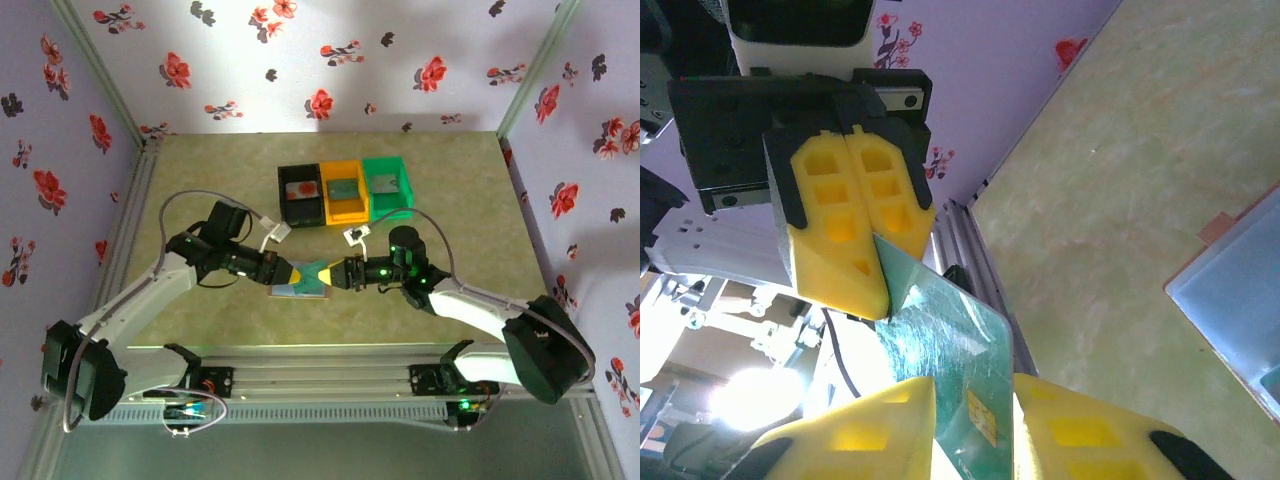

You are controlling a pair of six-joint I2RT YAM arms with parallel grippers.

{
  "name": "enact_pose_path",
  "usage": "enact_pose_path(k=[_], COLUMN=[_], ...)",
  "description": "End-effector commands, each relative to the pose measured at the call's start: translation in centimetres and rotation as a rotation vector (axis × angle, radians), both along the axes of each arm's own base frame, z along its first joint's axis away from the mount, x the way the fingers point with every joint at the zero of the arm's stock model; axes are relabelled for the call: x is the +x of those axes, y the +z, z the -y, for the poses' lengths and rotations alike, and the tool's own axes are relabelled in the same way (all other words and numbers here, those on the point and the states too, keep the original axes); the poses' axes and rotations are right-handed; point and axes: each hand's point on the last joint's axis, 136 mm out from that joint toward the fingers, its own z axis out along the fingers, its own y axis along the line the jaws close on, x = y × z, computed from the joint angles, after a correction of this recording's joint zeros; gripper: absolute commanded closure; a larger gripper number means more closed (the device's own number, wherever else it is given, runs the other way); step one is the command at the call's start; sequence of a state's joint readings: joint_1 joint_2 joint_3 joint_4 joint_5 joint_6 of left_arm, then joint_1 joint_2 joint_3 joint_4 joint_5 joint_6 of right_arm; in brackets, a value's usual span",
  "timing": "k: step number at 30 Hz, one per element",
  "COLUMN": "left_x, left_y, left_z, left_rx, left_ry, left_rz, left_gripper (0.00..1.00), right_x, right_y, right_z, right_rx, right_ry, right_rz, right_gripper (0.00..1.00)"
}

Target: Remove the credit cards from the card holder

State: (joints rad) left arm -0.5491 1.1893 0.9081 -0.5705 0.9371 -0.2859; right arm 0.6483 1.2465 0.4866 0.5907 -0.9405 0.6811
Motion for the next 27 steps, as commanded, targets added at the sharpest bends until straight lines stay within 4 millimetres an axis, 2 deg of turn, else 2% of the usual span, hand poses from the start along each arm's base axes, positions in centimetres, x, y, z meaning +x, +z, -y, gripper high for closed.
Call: enact_pose_path(k=[1,6,9,12,17,25,27], left_x=[-0.5,-0.5,-0.5,-0.4,-0.3,0.6,1.2], left_y=[1.6,1.7,1.9,2.0,2.6,3.7,3.9], left_z=[-0.1,-0.1,-0.2,-0.3,-0.5,-1.3,-1.8], left_rx=[-0.042,-0.046,-0.05,-0.052,-0.063,-0.076,-0.068], left_ry=[-0.027,-0.024,-0.023,-0.021,-0.01,0.05,0.09], left_rz=[0.03,0.035,0.043,0.049,0.07,0.137,0.166], left_gripper=[1.0,0.99,0.86,0.66,0.52,0.41,0.34], right_x=[-0.6,-0.7,-0.7,-0.5,-0.1,1.4,2.2], right_y=[0.4,0.6,0.8,0.8,1.1,1.9,2.3], right_z=[-0.1,-0.1,-0.1,0.1,0.5,1.3,1.7], right_rx=[0.026,0.03,0.032,0.027,0.026,0.039,0.045], right_ry=[0.034,0.036,0.032,0.018,-0.013,-0.086,-0.121], right_rz=[0.027,0.036,0.046,0.058,0.074,0.081,0.083], right_gripper=[0.8,0.93,1.0,1.0,1.0,1.0,1.0])
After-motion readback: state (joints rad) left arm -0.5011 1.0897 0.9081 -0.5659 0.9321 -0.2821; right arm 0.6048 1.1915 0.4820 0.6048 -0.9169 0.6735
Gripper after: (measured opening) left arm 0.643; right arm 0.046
